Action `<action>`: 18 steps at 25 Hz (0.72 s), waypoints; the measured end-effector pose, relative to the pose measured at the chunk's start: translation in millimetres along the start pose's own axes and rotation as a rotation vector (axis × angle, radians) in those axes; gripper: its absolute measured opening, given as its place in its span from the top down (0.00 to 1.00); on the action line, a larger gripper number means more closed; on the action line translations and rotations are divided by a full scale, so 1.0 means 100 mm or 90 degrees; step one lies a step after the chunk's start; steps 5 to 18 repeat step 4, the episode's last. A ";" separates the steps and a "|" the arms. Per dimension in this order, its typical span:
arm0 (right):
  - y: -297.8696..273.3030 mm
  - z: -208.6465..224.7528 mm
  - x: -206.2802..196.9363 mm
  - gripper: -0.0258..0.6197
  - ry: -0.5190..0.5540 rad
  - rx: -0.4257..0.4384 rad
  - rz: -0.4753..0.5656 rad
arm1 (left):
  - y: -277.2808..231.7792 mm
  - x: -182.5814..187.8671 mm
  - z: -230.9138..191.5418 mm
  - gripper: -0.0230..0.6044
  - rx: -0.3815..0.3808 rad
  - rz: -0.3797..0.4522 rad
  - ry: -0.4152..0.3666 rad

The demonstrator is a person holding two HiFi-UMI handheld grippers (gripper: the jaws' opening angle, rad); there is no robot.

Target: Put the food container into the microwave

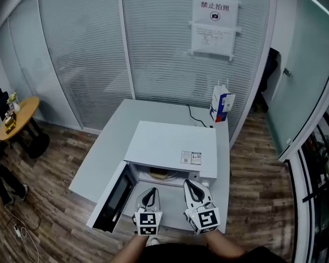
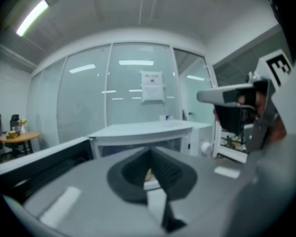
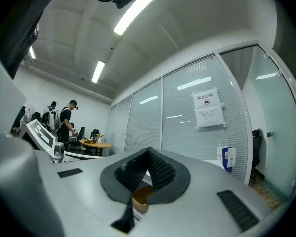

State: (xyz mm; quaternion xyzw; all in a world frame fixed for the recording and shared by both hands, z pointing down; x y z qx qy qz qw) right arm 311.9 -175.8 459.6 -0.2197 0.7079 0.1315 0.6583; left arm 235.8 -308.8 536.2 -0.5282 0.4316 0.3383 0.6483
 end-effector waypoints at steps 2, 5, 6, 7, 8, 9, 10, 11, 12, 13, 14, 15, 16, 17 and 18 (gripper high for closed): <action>0.00 0.03 0.03 0.95 0.004 -0.003 0.004 | -0.01 0.02 0.00 0.95 0.001 0.001 0.000; 0.00 0.04 0.06 0.95 0.005 -0.005 0.008 | -0.02 0.05 0.00 0.95 0.001 0.001 0.000; 0.00 0.04 0.06 0.95 0.005 -0.005 0.008 | -0.02 0.05 0.00 0.95 0.001 0.001 0.000; 0.00 0.04 0.06 0.95 0.005 -0.005 0.008 | -0.02 0.05 0.00 0.95 0.001 0.001 0.000; 0.00 0.04 0.06 0.95 0.005 -0.005 0.008 | -0.02 0.05 0.00 0.95 0.001 0.001 0.000; 0.00 0.04 0.06 0.95 0.005 -0.005 0.008 | -0.02 0.05 0.00 0.95 0.001 0.001 0.000; 0.00 0.04 0.06 0.95 0.005 -0.005 0.008 | -0.02 0.05 0.00 0.95 0.001 0.001 0.000; 0.00 0.04 0.06 0.95 0.005 -0.005 0.008 | -0.02 0.05 0.00 0.95 0.001 0.001 0.000; 0.00 0.04 0.06 0.95 0.005 -0.005 0.008 | -0.02 0.05 0.00 0.95 0.001 0.001 0.000; 0.00 0.04 0.06 0.95 0.005 -0.005 0.008 | -0.02 0.05 0.00 0.95 0.001 0.001 0.000; 0.00 0.04 0.06 0.95 0.005 -0.005 0.008 | -0.02 0.05 0.00 0.95 0.001 0.001 0.000; 0.00 0.04 0.06 0.95 0.005 -0.005 0.008 | -0.02 0.05 0.00 0.95 0.001 0.001 0.000; 0.00 0.04 0.06 0.95 0.005 -0.005 0.008 | -0.02 0.05 0.00 0.95 0.001 0.001 0.000; 0.00 0.04 0.06 0.95 0.005 -0.005 0.008 | -0.02 0.05 0.00 0.95 0.001 0.001 0.000; 0.00 0.04 0.06 0.95 0.005 -0.005 0.008 | -0.02 0.05 0.00 0.95 0.001 0.001 0.000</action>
Point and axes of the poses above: the fingertips, and each gripper's own axes: y backward along the fingers, z to its right, x out of its top, the point moved 5 cm from there along y, backward along the fingers, and after that the axes turned 11 degrees about -z, right-handed, at the moved point
